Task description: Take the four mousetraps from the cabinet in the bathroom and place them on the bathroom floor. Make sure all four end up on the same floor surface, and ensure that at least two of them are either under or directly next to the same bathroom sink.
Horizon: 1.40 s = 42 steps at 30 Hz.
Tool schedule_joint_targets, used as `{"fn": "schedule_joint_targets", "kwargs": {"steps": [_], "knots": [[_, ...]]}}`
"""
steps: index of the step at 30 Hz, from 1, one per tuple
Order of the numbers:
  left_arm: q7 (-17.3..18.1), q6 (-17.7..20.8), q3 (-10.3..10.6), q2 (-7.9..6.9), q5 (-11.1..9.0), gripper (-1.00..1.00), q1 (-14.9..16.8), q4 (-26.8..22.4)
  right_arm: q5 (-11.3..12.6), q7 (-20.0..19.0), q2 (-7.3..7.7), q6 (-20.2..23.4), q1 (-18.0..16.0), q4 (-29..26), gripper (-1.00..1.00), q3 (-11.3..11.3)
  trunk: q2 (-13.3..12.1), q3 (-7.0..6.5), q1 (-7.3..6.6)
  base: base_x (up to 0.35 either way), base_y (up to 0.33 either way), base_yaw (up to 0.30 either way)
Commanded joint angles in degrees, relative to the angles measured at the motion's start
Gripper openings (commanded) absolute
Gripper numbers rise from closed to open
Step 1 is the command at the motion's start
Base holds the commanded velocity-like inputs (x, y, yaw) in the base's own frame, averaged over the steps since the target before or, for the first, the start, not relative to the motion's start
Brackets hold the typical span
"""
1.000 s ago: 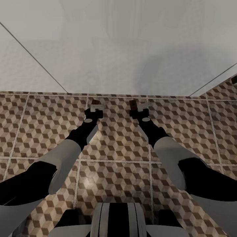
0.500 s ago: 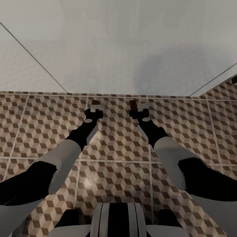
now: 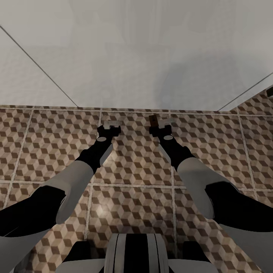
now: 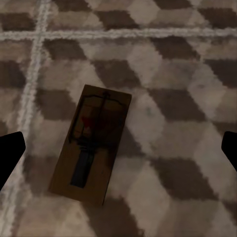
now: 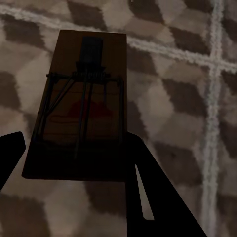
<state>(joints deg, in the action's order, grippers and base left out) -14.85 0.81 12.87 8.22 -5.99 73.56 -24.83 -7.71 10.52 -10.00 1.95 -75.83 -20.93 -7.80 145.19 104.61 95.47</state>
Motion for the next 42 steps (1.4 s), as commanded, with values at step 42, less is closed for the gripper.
{"fn": "schedule_joint_targets", "kwargs": {"steps": [42], "knots": [[-0.44,0.07,0.47,-0.05,-0.6,1.0,0.05,0.02,-0.55,0.38,0.0,-1.86,-0.02,0.01,-1.0,-0.2,0.01,0.03,-0.01,0.0,0.0,0.0]]}}
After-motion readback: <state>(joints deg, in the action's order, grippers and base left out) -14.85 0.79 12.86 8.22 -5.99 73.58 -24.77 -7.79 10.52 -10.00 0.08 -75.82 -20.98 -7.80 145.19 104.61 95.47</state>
